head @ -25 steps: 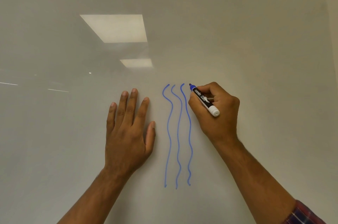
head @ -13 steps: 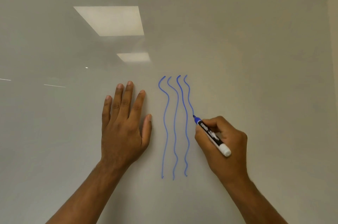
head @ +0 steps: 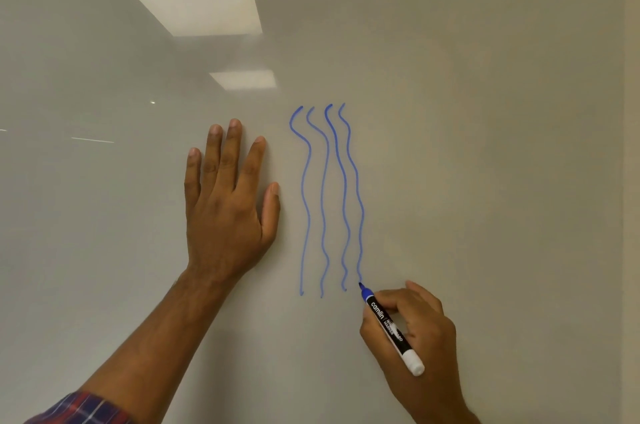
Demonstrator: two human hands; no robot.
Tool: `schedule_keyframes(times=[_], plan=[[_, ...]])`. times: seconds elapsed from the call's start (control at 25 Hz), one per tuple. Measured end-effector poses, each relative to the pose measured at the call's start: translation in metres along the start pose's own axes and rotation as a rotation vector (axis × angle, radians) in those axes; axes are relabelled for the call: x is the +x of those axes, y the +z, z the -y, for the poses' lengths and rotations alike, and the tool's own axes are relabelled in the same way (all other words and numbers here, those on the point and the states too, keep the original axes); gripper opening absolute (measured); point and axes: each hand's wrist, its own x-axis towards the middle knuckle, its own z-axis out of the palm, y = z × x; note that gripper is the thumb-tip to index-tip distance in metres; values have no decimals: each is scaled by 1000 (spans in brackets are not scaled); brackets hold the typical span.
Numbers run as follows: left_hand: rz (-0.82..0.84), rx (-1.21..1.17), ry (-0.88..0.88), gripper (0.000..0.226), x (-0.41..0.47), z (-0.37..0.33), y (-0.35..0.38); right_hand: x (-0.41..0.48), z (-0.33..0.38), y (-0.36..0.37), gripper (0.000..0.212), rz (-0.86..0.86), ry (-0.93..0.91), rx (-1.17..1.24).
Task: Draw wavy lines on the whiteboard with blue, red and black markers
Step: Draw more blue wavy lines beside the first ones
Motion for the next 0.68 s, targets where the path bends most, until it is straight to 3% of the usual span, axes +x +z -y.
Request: schedule_keyframes(times=[0.16, 0.36, 0.48, 0.68], plan=[[13, 1, -6, 62, -4, -1, -1, -16, -6, 2, 20, 50, 39, 31], [48, -24, -21, 60, -31, -9, -4, -17, 20, -9, 14, -26, 324, 229], [70, -48, -28, 60, -52, -10, -9, -26, 21, -9, 10, -18, 400, 299], [120, -111, -89, 61, -98, -26, -20, -41, 36, -6, 22, -7, 510, 447]])
